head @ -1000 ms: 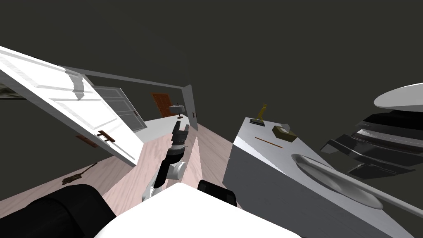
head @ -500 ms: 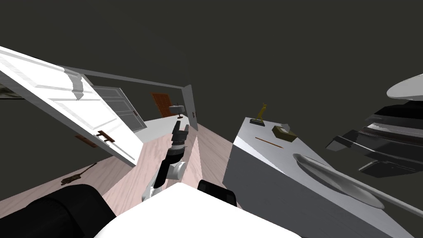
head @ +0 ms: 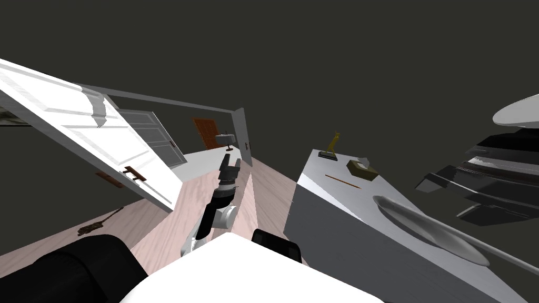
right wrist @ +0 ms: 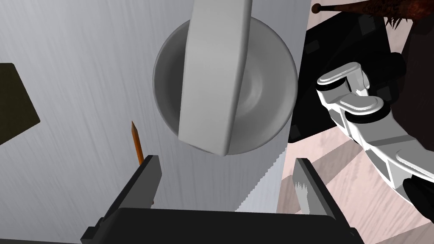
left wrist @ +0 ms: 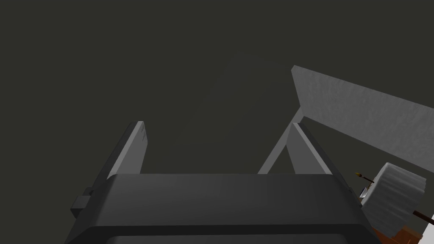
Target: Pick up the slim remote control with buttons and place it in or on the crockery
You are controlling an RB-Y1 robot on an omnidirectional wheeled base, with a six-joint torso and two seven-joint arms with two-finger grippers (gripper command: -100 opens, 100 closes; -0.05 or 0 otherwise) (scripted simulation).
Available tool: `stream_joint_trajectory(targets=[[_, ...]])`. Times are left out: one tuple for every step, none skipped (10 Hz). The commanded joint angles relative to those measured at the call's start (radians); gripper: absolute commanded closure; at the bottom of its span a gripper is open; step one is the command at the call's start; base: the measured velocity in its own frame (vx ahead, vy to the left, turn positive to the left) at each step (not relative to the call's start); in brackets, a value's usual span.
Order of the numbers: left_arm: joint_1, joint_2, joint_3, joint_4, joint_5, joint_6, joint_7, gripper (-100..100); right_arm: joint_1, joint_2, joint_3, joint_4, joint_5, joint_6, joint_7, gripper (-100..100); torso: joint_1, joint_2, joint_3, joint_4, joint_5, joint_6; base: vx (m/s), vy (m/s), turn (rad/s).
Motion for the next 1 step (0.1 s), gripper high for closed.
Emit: stream_joint_trajectory(targets=[[0.000,0.000,0.000,0.000,0.000,0.000,0.000,0,0.000,0.000,0.000,0.000,0.000,0.000,0.000,0,0.000,0.000,0.000,0.000,0.000,0.000,0.000,0.000,0.000]])
